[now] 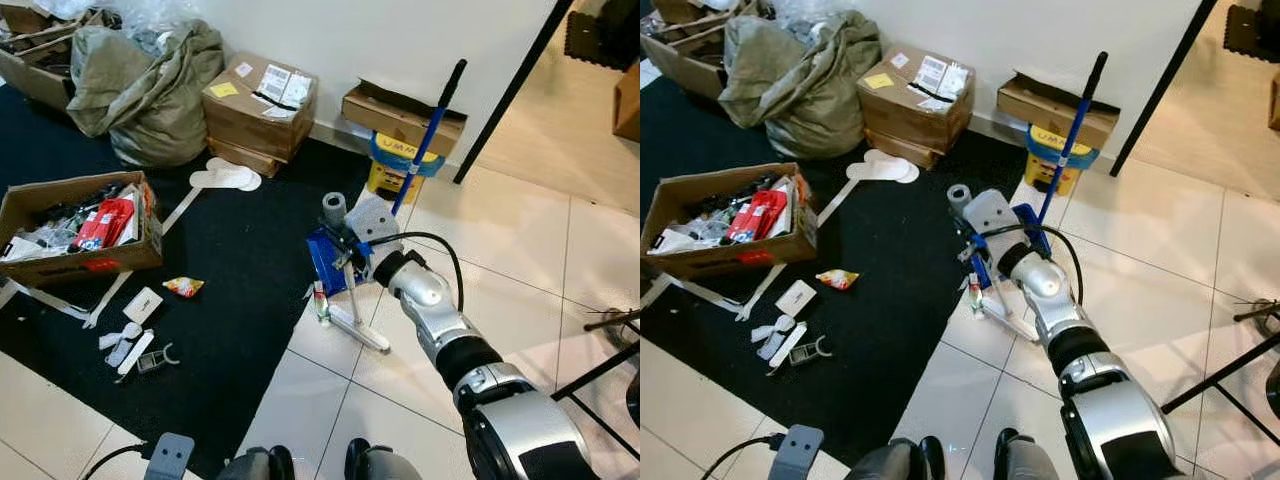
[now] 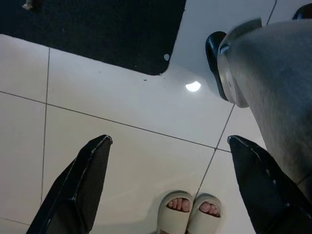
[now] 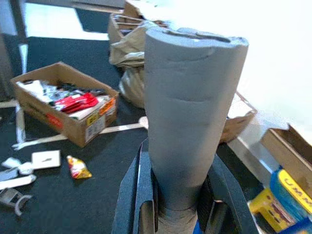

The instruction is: Sweep floor

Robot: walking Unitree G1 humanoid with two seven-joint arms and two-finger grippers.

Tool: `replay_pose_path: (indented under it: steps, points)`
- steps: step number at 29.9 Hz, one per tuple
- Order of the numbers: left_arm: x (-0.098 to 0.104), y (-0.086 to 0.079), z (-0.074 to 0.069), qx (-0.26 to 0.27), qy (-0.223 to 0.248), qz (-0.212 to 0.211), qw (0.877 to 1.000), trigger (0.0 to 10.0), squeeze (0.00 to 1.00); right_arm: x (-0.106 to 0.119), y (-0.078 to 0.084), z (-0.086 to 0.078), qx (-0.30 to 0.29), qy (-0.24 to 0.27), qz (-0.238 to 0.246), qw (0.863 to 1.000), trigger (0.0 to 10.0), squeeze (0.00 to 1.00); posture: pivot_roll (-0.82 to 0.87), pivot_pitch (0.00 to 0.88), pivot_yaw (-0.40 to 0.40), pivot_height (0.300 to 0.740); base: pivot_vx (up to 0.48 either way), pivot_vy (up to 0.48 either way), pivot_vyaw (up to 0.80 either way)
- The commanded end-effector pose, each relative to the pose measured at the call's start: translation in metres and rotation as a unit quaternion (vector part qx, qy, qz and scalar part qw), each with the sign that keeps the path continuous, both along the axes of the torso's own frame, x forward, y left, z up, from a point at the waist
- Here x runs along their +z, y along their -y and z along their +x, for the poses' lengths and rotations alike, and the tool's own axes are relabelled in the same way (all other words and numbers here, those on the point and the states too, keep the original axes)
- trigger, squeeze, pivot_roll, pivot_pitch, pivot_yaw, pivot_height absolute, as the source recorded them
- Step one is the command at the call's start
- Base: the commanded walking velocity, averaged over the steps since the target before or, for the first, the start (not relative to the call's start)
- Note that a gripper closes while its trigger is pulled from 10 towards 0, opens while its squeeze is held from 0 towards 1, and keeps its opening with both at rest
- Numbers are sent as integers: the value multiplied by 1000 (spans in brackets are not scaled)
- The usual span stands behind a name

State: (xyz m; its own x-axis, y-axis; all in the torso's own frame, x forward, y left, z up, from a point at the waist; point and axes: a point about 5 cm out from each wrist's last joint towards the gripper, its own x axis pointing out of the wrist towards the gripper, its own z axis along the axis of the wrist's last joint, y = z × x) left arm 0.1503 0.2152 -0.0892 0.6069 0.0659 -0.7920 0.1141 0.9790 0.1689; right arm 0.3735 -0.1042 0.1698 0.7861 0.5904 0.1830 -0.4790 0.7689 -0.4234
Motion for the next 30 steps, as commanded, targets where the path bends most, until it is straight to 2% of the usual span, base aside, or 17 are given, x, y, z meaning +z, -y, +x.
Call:
replay_pose_path:
  steps: [1,19,21,23,26,27,29,30]
  points:
    - [-7,3,-15,6,-29,-6,1000,10000,0,5,-4,0,4,10,15,1000,10000,0,0,222,-9,740,0,0,0]
    - [-6,7,-10,10,-26,-7,1000,10000,0,17,-10,4,-18,29,70,997,10000,0,-9,176,-13,740,0,0,0]
    - [-4,5,-5,14,-19,-2,1000,10000,0,16,-12,4,-9,8,101,995,10000,0,-11,157,-13,740,0,0,0]
    - [1,1,6,19,-3,5,1000,10000,0,13,-14,5,2,-40,166,985,10000,0,-14,143,-10,740,0,0,0]
    - [4,-1,13,23,7,9,1000,10000,0,10,-14,6,2,-67,194,979,10000,0,-19,129,-6,740,0,0,0]
    - [10,-5,23,28,28,18,999,10000,0,7,-12,6,-1,-84,224,971,10000,0,-17,116,-3,740,0,0,0]
    - [20,-12,39,34,60,37,997,10000,0,3,-9,5,-10,-97,255,962,10000,0,-21,103,1,740,0,0,0]
    - [20,-12,39,34,60,37,997,10000,0,3,-9,5,-10,-97,255,962,10000,0,-21,103,1,740,0,0,0]
